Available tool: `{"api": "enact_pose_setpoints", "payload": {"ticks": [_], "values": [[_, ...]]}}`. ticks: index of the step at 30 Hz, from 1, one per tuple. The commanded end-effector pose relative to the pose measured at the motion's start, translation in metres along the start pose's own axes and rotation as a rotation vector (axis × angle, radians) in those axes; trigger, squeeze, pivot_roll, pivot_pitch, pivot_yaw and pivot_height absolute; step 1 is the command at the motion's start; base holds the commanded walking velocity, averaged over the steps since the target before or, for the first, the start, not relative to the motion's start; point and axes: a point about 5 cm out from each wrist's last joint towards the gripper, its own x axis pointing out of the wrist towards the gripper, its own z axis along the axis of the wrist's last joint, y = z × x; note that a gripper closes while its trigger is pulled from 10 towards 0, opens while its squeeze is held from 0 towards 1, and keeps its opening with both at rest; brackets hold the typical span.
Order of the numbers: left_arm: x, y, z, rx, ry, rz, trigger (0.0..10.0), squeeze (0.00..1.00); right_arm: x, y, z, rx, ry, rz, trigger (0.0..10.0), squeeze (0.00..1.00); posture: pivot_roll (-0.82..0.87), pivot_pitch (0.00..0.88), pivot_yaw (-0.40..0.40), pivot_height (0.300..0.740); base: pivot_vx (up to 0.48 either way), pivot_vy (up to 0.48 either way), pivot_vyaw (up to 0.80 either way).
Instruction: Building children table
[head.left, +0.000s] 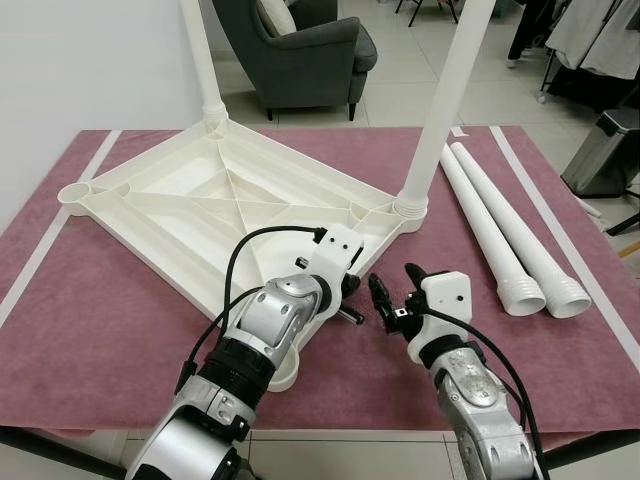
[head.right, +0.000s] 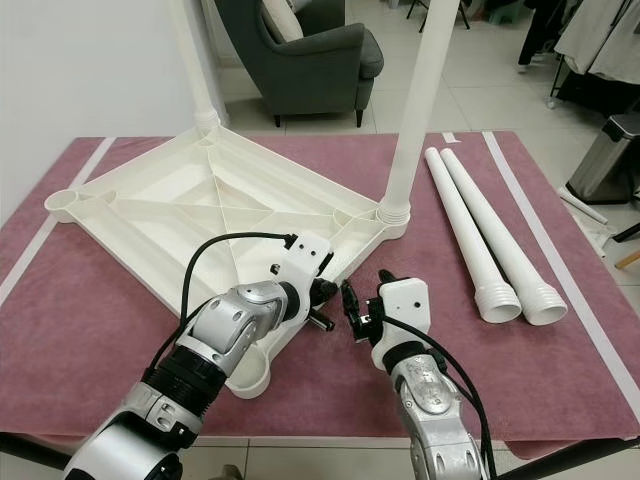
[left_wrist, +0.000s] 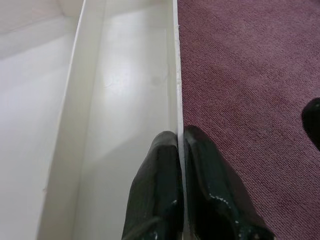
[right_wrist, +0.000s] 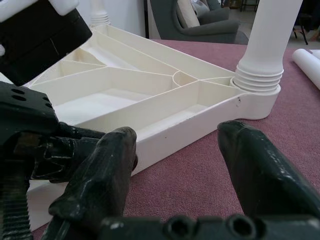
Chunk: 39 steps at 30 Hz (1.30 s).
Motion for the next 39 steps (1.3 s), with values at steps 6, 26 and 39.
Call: {"api": "enact_pose_setpoints", "payload": {"ticks": [6,26,39], "values": [[-0.011,-0.001,0.021,0.118,-0.179,-0.059,10.0,1.00,0.000,0.001,-0.004,0.004,0.022,0.002,10.0,0.00,0.03,0.000,0.077,0.740,0.000,0.000,0.00],[-0.140,0.116,0.010,0.793,0.138,-0.431,10.0,0.00,-0.008,-0.002,0.009,-0.047,-0.006,0.166,10.0,0.00,0.06,0.010,0.070,0.740,0.000,0.000,0.00],[-0.158,0.135,-0.002,1.173,0.427,-0.561,10.0,1.00,-0.005,0.008,0.020,-0.035,-0.037,0.219,10.0,0.00,0.06,0.010,0.063,0.740,0.000,0.000,0.00]]}}
